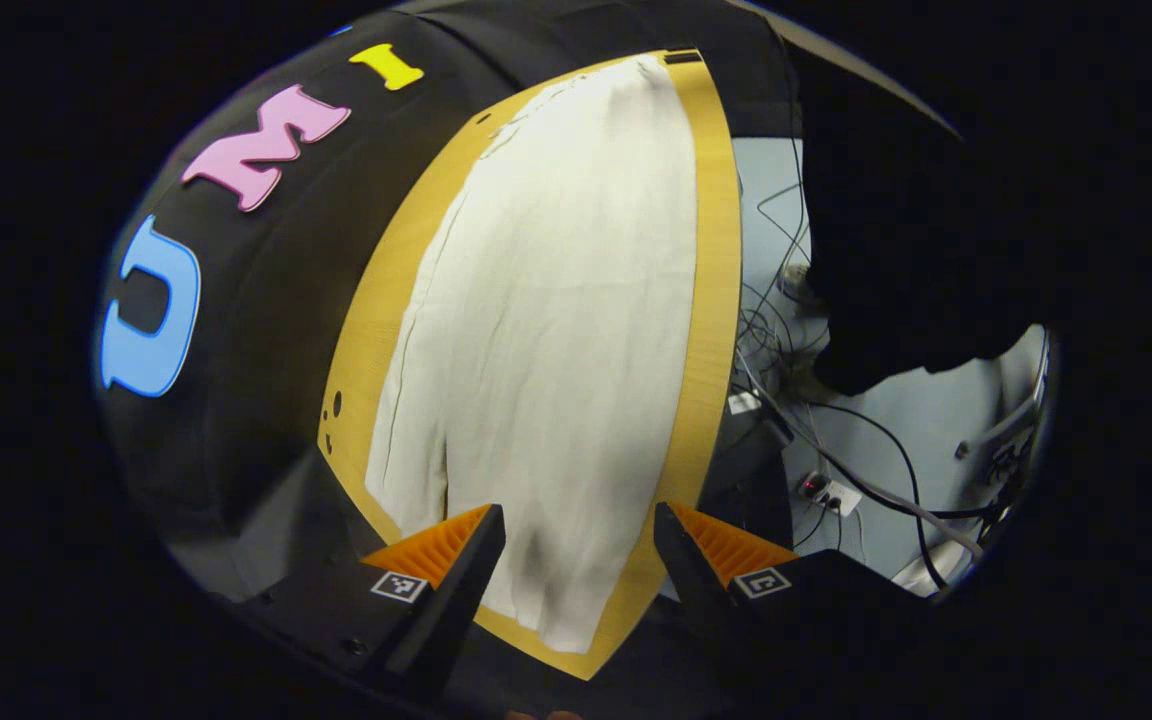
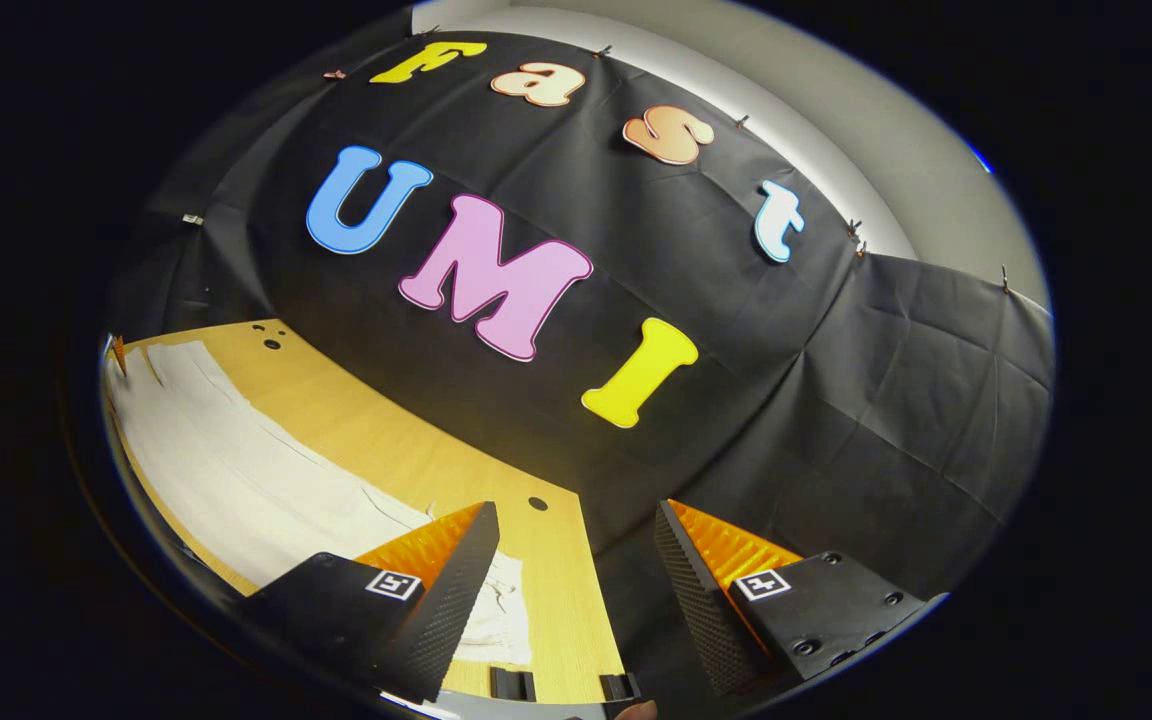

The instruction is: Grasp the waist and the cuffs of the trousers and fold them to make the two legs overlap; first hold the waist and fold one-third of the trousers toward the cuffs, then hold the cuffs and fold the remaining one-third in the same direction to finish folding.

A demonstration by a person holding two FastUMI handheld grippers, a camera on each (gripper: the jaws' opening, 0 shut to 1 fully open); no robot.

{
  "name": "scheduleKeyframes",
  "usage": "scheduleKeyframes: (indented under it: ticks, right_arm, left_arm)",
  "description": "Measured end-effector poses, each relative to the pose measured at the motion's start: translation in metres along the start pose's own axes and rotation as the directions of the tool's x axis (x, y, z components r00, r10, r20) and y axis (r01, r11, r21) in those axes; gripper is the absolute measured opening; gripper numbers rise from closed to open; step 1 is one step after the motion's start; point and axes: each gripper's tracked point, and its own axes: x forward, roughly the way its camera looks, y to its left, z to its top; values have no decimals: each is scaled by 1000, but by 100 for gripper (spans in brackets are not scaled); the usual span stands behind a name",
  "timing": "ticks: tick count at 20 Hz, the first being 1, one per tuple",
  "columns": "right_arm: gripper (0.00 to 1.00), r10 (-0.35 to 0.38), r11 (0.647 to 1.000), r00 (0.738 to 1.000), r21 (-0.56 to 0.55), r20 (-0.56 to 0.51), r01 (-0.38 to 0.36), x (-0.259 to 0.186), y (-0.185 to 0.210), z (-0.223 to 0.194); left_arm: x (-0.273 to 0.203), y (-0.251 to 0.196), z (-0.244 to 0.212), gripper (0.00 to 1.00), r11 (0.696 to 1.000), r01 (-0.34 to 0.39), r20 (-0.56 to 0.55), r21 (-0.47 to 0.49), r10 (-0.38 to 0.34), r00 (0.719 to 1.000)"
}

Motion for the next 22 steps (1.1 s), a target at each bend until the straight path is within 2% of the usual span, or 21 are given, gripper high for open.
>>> scheduleKeyframes:
  ticks: [4,5,8,10,11,12,14,15,16,19,20,22]
  right_arm:
    - [98,-11,1000,1000,-15,-14,11,-4,-2,-6]
    - [97,-10,1000,1000,-24,-20,9,-5,-2,-9]
    - [97,-7,999,998,-44,-59,4,-7,-2,-29]
    - [97,-11,999,996,-48,-83,7,-8,-3,-40]
    - [97,-11,999,996,-50,-93,6,-9,-3,-44]
    - [97,-12,998,995,-55,-101,6,-11,-3,-49]
    - [98,-9,997,993,-81,-117,0,-13,-3,-59]
    - [98,-2,995,992,-104,-128,-11,-14,-2,-66]
    - [97,10,991,991,-134,-137,-29,-15,0,-74]
    - [97,87,954,979,-269,-182,-135,-16,17,-111]
    - [97,116,927,973,-331,-199,-178,-16,26,-127]
    - [96,177,849,955,-454,-239,-271,-17,44,-161]
  left_arm:
    - [17,10,-9,95,996,-46,-67,77,52,996]
    - [24,15,-6,92,994,-57,-72,90,64,995]
    - [34,22,-4,90,993,-59,-90,105,69,994]
    - [42,22,-7,81,995,-40,-120,89,51,991]
    - [44,21,-8,67,997,-25,-138,73,35,990]
    - [47,19,-7,59,999,-7,-150,49,14,989]
    - [52,15,-6,32,1000,22,-162,8,-20,987]
    - [53,18,-7,11,1000,25,-164,8,-23,986]
    - [54,19,-3,8,1000,26,-159,17,-23,987]
    - [52,19,-7,6,999,34,-178,30,-28,984]
    - [52,18,-6,7,999,33,-178,34,-26,984]
    - [54,19,-7,7,999,23,-186,39,-16,982]
